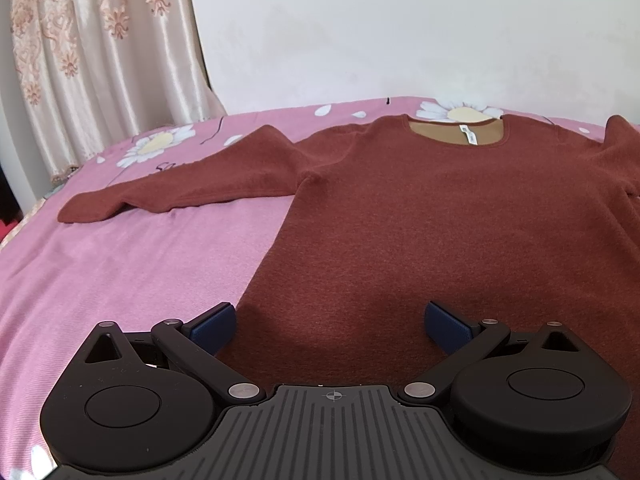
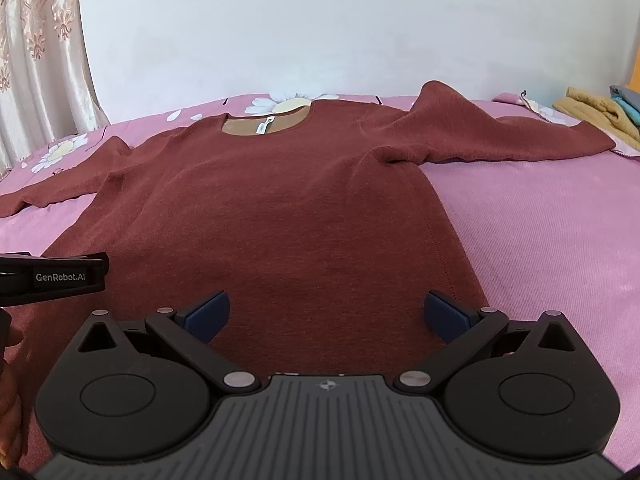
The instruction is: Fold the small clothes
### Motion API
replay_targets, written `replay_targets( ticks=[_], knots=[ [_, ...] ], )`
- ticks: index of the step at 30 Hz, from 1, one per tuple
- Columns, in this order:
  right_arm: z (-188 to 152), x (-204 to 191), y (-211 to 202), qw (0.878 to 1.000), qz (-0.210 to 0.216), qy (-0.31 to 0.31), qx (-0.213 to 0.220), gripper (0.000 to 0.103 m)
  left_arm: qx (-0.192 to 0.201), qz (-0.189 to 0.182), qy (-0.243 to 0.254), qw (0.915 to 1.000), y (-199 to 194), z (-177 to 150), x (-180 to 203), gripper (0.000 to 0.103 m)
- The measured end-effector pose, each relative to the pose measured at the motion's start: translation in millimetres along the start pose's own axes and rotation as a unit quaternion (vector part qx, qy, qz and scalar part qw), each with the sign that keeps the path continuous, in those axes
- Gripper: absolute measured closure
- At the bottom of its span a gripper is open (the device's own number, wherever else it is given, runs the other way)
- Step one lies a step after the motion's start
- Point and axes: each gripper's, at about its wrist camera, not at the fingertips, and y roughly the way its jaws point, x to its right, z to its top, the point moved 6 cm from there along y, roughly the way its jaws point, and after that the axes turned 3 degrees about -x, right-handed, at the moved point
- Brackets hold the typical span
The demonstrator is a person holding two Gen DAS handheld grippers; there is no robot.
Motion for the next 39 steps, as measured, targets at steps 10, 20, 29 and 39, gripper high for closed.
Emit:
replay_targets(
  ticks=[10, 20, 29, 39],
  knots=[
    [0, 0, 1, 1.000, -0.002, -0.001, -0.002, 0.000, 0.000, 0.000, 0.000, 1.0000, 0, 0, 0, 0.000],
    [-1, 8, -2, 1.000, 0.018, 0.023, 0.007, 0.000, 0.003, 0.003, 0.000, 1.0000, -1, 0, 2, 0.000],
    [1, 9, -2, 0.999, 0.028, 0.023, -0.002, 0.000, -0.004, 0.006, 0.005, 1.0000, 0, 1, 2, 0.000],
    [3, 10, 2, 0.999, 0.043, 0.021, -0.015, 0.000, -0.030, -0.008, 0.025, 0.9992, 5, 3, 5, 0.000]
  ],
)
